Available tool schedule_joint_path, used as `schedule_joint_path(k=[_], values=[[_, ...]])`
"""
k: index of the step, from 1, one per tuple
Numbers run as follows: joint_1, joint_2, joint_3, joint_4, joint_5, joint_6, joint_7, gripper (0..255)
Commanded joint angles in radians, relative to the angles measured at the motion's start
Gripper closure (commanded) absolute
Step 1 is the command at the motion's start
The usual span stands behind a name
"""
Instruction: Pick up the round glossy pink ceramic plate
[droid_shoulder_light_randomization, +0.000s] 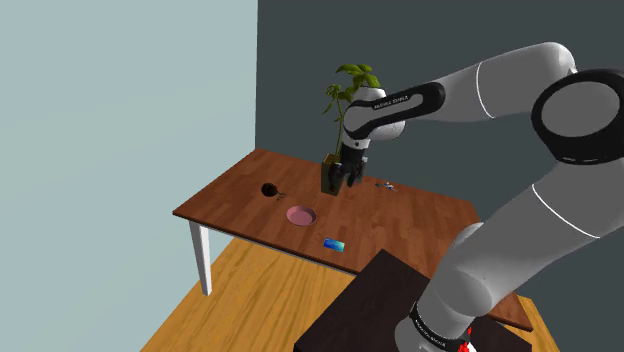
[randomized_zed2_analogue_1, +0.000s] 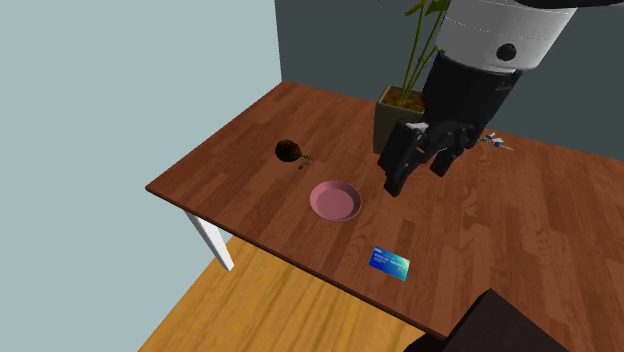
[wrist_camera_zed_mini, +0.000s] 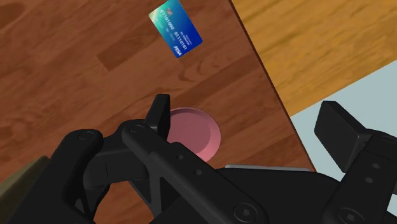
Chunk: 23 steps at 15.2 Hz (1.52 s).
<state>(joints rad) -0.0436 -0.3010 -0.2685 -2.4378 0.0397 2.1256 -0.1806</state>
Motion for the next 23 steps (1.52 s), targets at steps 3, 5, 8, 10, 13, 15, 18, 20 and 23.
schedule_joint_path(k=[3, 5, 8, 10, 13, 15, 18, 20, 23], values=[[0.009, 0.162, -0.062, 0.065, 0.097, 0.082, -0.122, 0], [0.009, 0.249, -0.083, 0.110, 0.162, 0.109, -0.189, 0], [-0.004, 0.383, -0.098, 0.189, 0.270, 0.131, -0.293, 0], [-0.023, 0.472, -0.096, 0.250, 0.342, 0.135, -0.358, 0], [-0.064, 0.604, -0.078, 0.351, 0.438, 0.128, -0.441, 0], [-0.096, 0.691, -0.061, 0.426, 0.492, 0.117, -0.485, 0], [-0.147, 0.819, -0.031, 0.547, 0.556, 0.094, -0.534, 0], [-0.182, 0.904, -0.011, 0.636, 0.590, 0.075, -0.556, 0], [-0.231, 1.034, 0.019, 0.782, 0.627, 0.041, -0.574, 0]])
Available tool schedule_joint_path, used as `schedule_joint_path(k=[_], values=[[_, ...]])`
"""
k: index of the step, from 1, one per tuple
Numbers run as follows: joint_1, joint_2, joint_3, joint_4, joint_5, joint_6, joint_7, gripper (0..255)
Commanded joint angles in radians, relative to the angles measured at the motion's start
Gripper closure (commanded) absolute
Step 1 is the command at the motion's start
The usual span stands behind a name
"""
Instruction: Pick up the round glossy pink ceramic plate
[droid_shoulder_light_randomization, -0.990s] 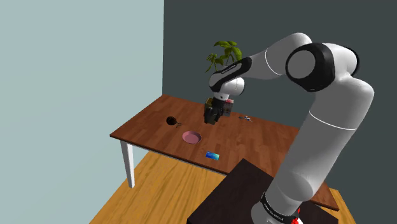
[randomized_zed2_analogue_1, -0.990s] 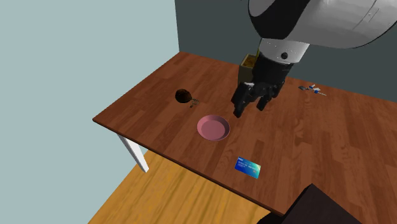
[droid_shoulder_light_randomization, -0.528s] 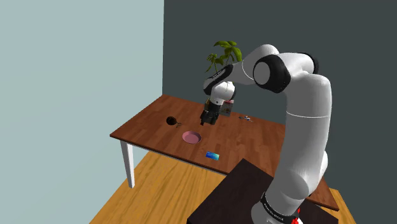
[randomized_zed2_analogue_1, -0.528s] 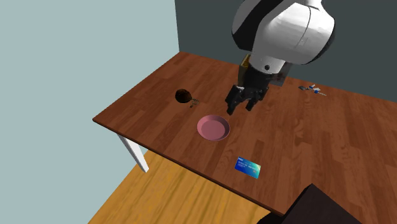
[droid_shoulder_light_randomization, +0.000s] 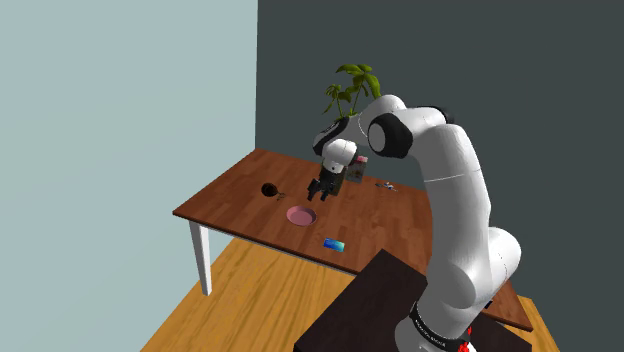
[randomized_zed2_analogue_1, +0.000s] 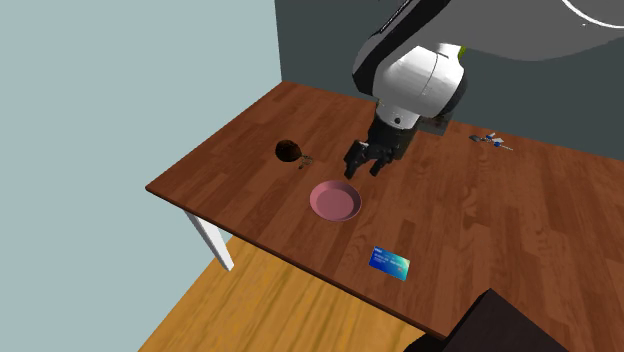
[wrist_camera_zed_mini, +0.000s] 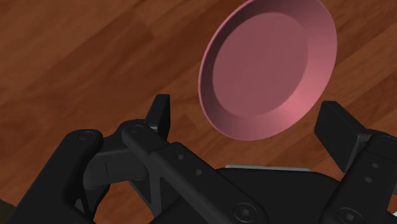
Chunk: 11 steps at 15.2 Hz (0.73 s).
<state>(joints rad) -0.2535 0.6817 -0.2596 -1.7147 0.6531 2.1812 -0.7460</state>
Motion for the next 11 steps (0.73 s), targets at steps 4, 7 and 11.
schedule_joint_path(k=[4, 7, 11], values=[[-0.035, 0.105, 0.024, 0.095, 0.029, -0.002, -0.022, 0], [-0.040, 0.136, 0.032, 0.106, 0.039, 0.016, -0.034, 0], [-0.044, 0.152, 0.036, 0.112, 0.045, 0.025, -0.040, 255]])
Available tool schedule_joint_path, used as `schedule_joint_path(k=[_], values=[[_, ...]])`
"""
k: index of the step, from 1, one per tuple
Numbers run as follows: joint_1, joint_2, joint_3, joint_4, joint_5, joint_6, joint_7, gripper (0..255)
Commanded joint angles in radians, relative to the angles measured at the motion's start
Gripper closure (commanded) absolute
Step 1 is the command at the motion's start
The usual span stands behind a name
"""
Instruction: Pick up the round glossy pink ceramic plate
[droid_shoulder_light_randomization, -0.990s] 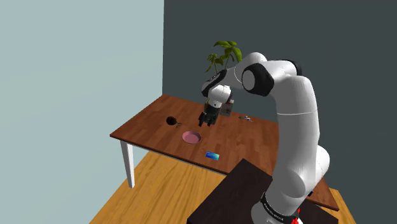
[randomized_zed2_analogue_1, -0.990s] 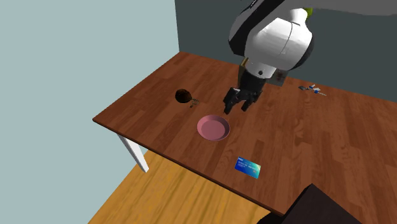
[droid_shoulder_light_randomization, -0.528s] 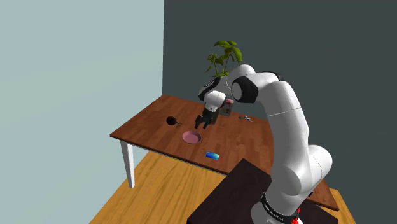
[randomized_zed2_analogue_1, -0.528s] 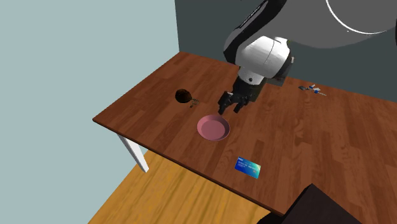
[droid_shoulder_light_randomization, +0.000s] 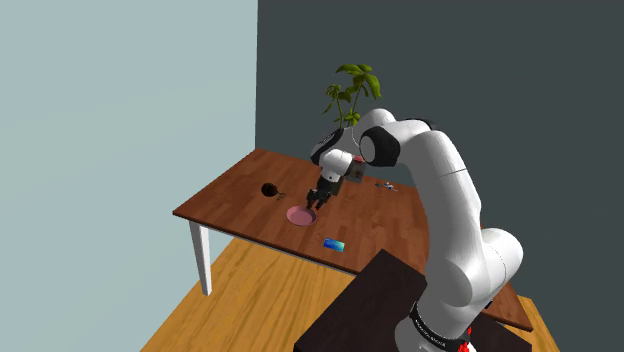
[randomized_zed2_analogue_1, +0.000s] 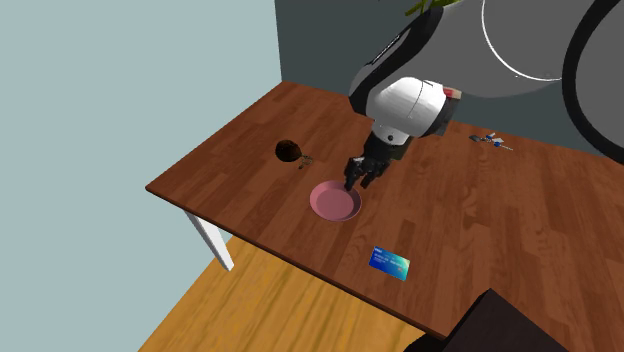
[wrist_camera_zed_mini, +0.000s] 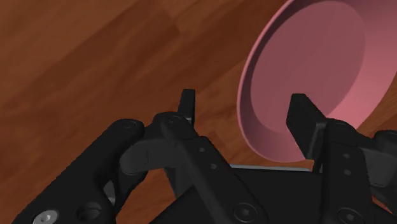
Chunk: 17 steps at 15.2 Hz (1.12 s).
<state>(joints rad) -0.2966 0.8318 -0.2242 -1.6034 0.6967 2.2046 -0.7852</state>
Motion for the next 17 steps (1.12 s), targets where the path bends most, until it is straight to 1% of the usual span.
schedule_joint_path(k=[1, 9, 17], values=[[-0.001, 0.002, 0.001, 0.000, 0.001, 0.002, -0.002, 255], [0.000, 0.003, 0.001, 0.001, 0.001, 0.002, 0.000, 255], [0.014, -0.079, -0.021, -0.026, -0.027, -0.048, 0.031, 255]])
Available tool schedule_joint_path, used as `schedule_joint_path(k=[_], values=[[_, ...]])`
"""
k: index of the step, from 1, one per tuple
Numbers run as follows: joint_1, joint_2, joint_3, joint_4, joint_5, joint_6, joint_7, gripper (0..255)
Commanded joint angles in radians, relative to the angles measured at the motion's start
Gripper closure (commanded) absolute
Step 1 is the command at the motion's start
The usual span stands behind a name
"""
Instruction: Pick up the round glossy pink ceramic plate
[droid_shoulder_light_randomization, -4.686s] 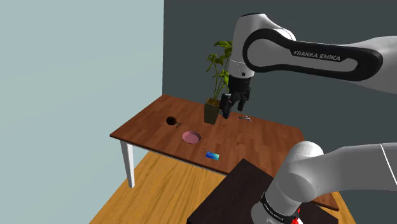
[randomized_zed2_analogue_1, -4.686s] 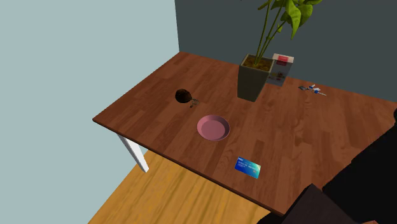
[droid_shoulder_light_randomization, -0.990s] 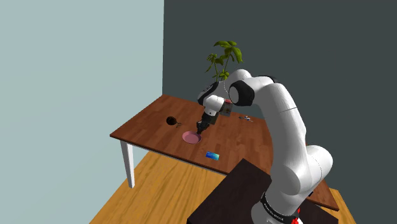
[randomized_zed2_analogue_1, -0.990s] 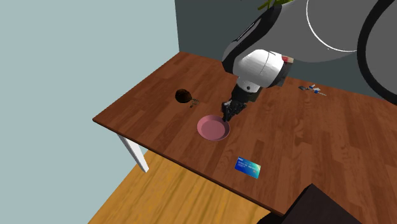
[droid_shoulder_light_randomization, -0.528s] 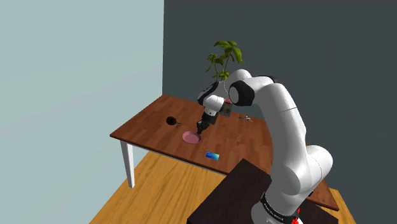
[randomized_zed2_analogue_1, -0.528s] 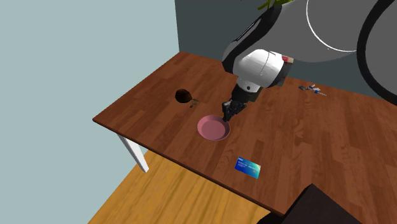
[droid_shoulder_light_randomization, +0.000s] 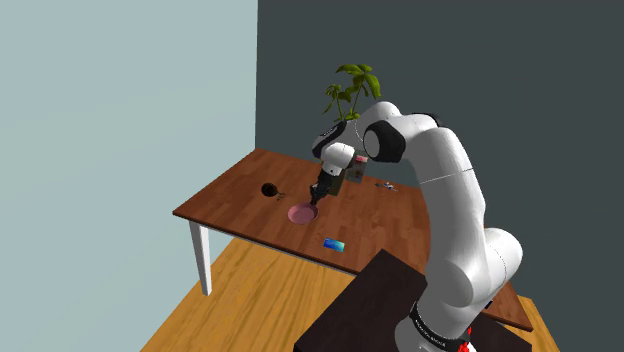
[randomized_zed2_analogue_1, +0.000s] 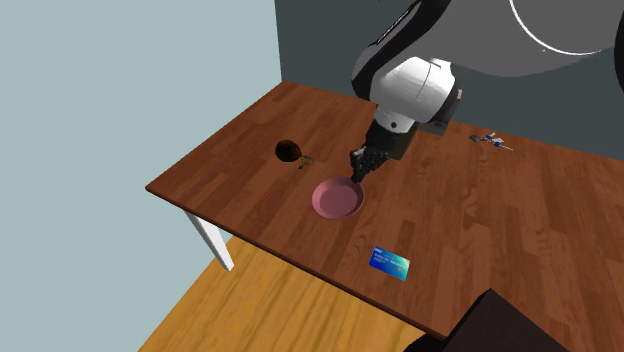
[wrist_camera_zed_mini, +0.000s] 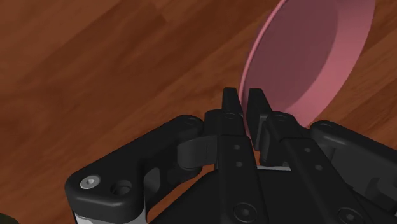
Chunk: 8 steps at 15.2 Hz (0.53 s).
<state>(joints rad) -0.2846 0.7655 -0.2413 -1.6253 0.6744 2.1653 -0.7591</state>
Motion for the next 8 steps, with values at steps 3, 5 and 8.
schedule_joint_path(k=[3, 5, 8], values=[[0.007, -0.042, -0.011, -0.010, -0.016, -0.028, 0.018, 255], [0.010, -0.060, -0.016, -0.013, -0.023, -0.042, 0.026, 255], [0.013, -0.080, -0.021, -0.016, -0.032, -0.057, 0.036, 255]])
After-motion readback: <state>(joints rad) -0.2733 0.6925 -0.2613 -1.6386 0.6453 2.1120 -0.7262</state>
